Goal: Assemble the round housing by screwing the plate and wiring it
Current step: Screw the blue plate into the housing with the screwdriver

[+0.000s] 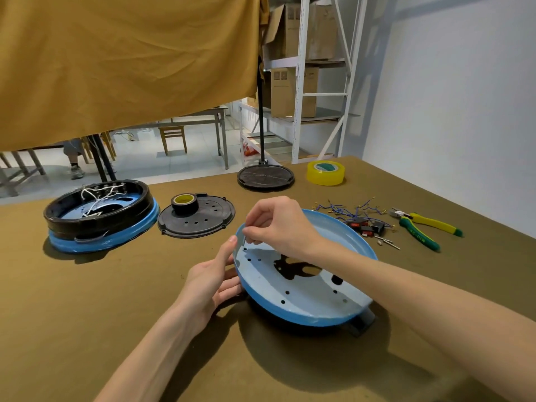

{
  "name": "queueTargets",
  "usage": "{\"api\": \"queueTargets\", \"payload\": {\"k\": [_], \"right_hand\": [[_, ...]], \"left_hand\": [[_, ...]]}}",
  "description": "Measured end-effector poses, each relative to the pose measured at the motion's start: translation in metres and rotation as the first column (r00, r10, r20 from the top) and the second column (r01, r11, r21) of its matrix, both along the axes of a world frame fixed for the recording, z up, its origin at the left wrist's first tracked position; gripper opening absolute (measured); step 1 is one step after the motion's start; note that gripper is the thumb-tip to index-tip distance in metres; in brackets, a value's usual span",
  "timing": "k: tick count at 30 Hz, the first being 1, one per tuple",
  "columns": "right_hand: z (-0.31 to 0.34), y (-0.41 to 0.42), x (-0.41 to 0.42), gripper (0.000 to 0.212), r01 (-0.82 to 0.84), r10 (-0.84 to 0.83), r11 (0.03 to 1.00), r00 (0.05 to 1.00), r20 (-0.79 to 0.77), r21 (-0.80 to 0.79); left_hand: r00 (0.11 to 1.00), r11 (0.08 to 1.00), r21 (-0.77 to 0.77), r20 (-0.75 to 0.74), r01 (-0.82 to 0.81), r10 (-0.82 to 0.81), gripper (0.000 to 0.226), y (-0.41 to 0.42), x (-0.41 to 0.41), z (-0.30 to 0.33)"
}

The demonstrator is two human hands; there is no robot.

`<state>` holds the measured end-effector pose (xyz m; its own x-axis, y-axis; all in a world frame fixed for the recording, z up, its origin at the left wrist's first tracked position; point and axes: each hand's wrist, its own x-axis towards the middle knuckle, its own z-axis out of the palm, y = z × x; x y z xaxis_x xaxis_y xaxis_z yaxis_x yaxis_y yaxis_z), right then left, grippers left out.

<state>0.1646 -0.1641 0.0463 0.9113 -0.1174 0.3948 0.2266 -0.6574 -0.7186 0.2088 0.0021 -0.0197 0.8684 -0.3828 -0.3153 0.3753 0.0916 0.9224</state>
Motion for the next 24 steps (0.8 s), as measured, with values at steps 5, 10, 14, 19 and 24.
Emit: {"api": "queueTargets", "payload": {"k": [5, 10, 14, 19, 24], "right_hand": [[-0.003, 0.0, 0.001, 0.008, -0.008, 0.008, 0.997, 1.0, 0.006, -0.077], [-0.004, 0.002, -0.001, 0.007, -0.005, 0.011, 0.988, 0.999, 0.037, -0.154], [-0.007, 0.001, -0.005, 0.005, -0.03, 0.042, 0.976, 0.998, 0.055, -0.214], [-0.01, 0.002, -0.007, 0.003, -0.044, 0.052, 0.977, 0.998, 0.037, -0.207], [-0.011, -0.001, -0.007, 0.006, -0.024, 0.028, 0.98, 0.999, 0.018, -0.199]], "left_hand": [[0.999, 0.999, 0.029, 0.011, 0.036, -0.036, 0.076, 0.0, -0.002, 0.001], [1.0, 0.999, 0.025, 0.001, 0.022, -0.022, 0.08, -0.001, -0.001, -0.001], [1.0, 0.999, 0.033, -0.008, 0.025, -0.025, 0.083, -0.002, 0.0, -0.002], [0.999, 0.999, 0.027, -0.009, 0.044, -0.044, 0.088, 0.0, 0.001, -0.002], [0.999, 0.999, 0.034, -0.017, 0.042, -0.042, 0.086, -0.001, 0.001, 0.0]]}}
